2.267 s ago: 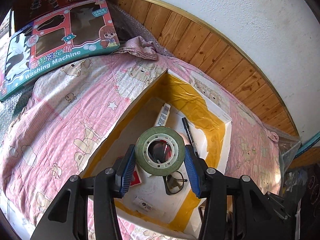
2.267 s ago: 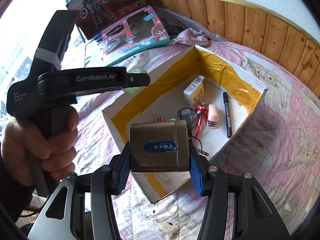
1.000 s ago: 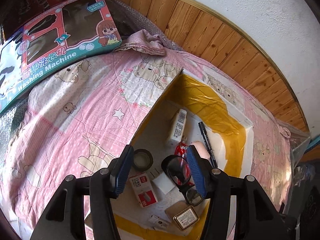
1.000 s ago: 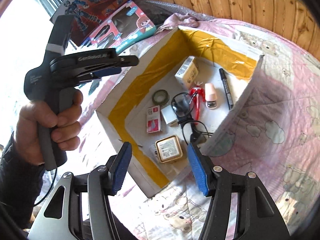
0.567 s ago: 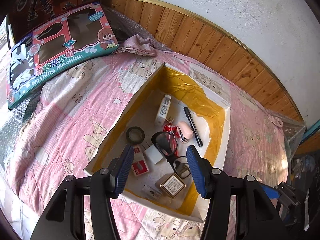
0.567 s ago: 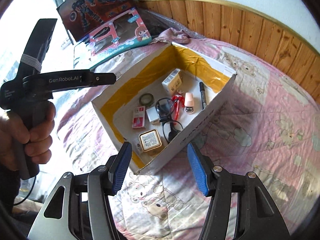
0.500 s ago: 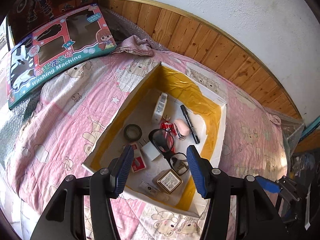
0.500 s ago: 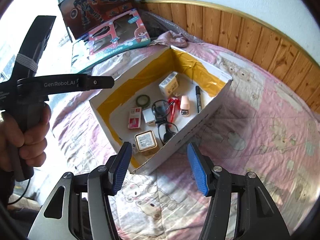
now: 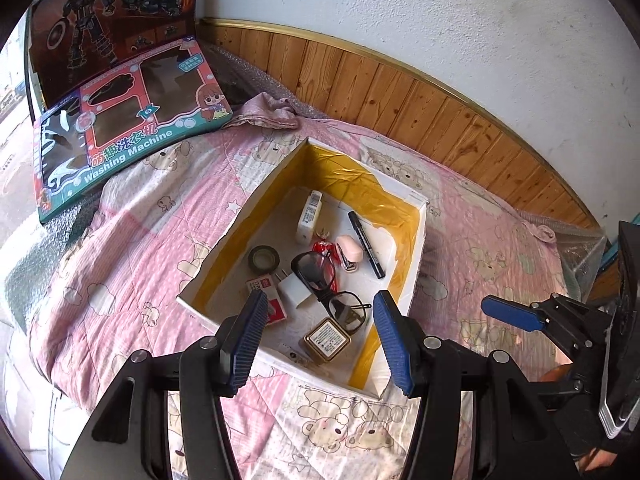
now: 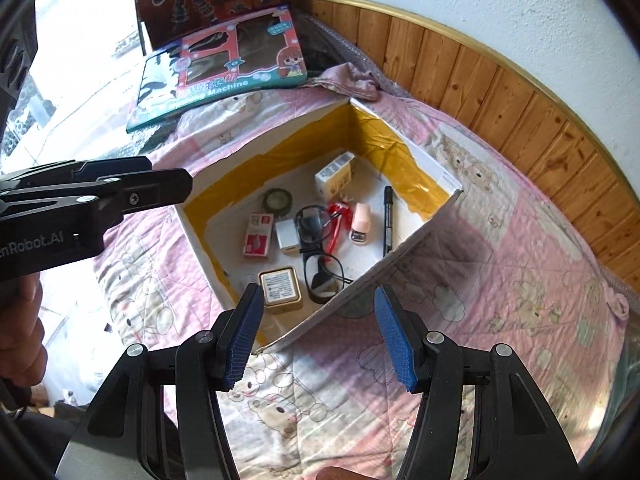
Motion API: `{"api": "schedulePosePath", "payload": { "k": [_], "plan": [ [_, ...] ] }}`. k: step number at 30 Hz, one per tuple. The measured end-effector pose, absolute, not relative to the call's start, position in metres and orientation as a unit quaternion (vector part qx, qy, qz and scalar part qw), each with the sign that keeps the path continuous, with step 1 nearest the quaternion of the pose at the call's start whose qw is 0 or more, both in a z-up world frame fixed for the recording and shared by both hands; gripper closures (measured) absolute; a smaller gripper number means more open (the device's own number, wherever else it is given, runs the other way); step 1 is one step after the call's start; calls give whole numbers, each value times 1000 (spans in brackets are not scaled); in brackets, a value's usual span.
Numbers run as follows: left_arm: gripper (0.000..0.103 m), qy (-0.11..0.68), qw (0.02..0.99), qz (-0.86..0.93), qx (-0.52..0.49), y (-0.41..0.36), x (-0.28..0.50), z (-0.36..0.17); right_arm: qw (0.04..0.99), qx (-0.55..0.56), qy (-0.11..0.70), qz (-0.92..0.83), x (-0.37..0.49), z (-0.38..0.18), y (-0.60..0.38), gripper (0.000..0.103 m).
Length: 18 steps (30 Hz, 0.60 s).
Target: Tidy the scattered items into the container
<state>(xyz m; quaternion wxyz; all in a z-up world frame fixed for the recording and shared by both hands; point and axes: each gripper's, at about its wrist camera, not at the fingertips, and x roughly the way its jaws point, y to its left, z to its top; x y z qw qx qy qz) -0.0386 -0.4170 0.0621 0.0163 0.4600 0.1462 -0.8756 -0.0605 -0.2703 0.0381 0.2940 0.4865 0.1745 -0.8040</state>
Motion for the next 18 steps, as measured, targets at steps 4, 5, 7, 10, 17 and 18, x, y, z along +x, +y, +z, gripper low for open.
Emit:
{"api": "schedulePosePath", "payload": {
  "k": [4,5,7,10,17,18],
  "plan": [
    [47,146,16,-879,454,-417,-35,68,296,500,169,-796,-67,32,-274,42],
    [47,147,16,-879,453,-416,-35,70,299,503,168,-793,-68,31,-275,42],
    [47,146,13,-881,451,-414,-33,72,297,504,169,-793,-71,29,-276,42],
    [47,143,12,-882,450,-410,-30,73,292,508,170,-793,-78,26,-277,42],
    [47,148,12,-880,451,-404,-26,71,283,503,159,-801,-89,28,-274,42],
    [47,147,13,-881,450,-403,-25,71,282,504,157,-801,-89,28,-274,42]
  ]
}}
